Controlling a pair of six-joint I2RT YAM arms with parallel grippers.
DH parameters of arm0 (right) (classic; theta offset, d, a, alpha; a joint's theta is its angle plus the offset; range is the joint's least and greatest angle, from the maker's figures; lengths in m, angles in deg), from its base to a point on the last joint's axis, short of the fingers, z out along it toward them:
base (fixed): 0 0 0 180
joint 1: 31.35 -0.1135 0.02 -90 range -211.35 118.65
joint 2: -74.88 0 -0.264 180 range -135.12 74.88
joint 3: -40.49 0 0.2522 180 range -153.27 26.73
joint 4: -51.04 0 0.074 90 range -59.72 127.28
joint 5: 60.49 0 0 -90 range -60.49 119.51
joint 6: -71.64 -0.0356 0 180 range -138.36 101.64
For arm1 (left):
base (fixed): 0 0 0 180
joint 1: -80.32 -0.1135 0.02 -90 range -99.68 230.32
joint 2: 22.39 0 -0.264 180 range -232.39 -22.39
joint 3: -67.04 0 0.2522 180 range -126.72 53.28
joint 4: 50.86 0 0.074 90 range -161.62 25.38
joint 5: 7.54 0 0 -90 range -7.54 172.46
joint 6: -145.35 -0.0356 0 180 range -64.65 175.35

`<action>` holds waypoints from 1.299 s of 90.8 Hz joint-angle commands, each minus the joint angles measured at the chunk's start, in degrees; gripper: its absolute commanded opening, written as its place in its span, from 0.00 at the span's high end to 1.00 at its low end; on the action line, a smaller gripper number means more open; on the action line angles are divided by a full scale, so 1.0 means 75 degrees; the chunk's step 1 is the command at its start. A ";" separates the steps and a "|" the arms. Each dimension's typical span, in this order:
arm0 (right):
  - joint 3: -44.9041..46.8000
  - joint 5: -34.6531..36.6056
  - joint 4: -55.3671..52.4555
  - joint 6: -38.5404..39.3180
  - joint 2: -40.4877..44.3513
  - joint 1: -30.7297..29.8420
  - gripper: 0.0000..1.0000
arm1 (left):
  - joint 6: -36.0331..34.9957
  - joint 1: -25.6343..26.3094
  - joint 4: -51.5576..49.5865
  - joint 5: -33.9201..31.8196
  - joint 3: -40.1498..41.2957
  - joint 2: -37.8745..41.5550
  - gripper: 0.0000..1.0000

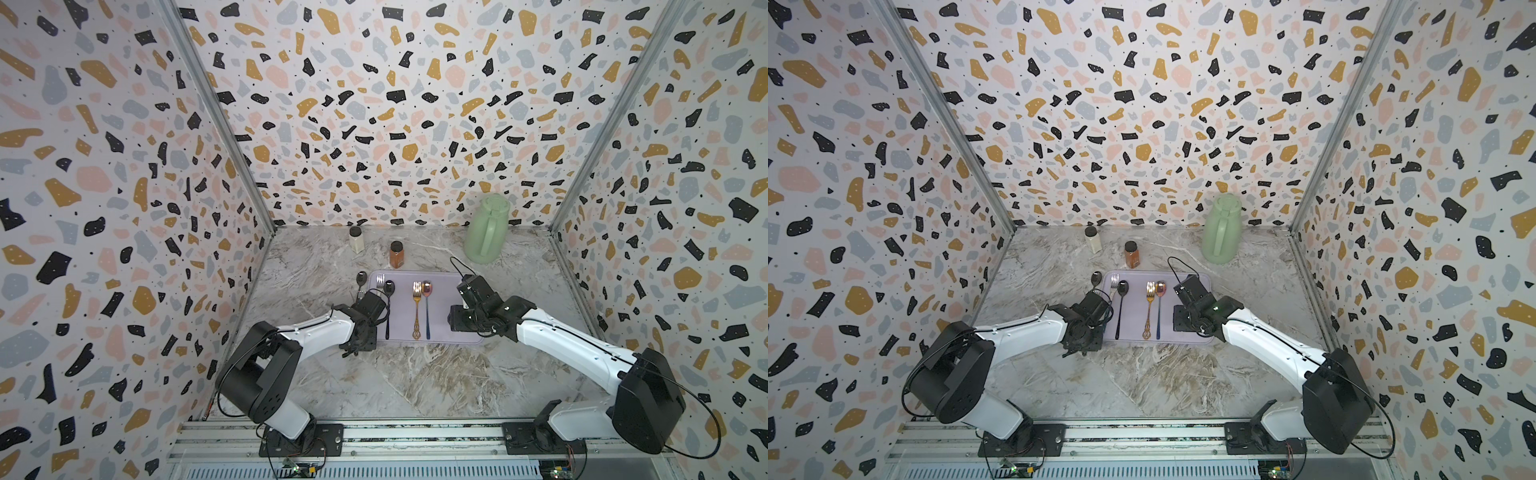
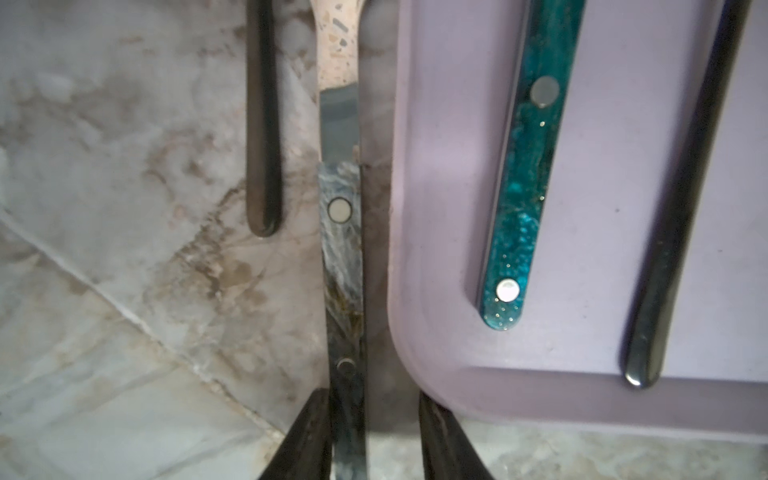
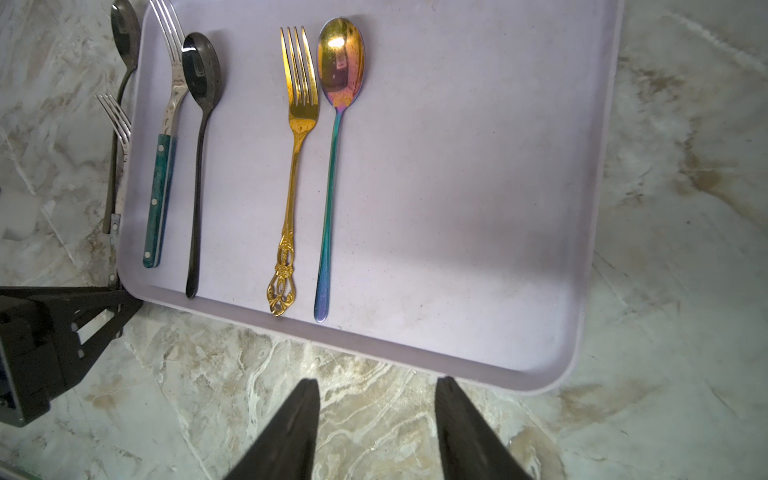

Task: Set the spoon and fork side by side
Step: Pick up the fork at the center of the board, then place the fork on the tray.

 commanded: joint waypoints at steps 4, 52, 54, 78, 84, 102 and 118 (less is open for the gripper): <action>-0.0243 0.0170 -0.0220 -0.0024 0.0084 -0.0036 0.49 | 0.0130 -0.0179 0.0124 0.0136 0.0293 -0.0299 0.72; -0.0290 0.0871 -0.0659 0.0262 0.0653 -0.0015 0.48 | 0.0003 -0.0085 -0.1081 -0.0086 -0.0115 0.1004 0.93; -0.0290 0.0901 -0.0676 0.0291 0.0670 -0.0004 0.48 | 0.0022 -0.0057 -0.1180 -0.0097 -0.0196 0.1123 0.93; 0.0063 0.0668 -0.0941 0.0613 0.1114 0.0990 0.47 | 0.0682 0.0804 -0.1686 -0.0380 -0.1511 0.1420 0.95; 0.0245 0.0528 -0.0992 0.0715 0.1309 0.1386 0.47 | 0.0832 0.1055 -0.1717 -0.0397 -0.2057 0.1020 0.96; 0.0562 0.0209 -0.1280 0.1074 0.1885 0.2418 0.47 | 0.1208 0.1936 -0.1766 -0.0354 -0.4028 -0.0609 0.96; 0.0788 -0.0212 -0.1382 0.1302 0.2124 0.3173 0.47 | 0.1618 0.2570 -0.1898 -0.0539 -0.5746 -0.2190 0.94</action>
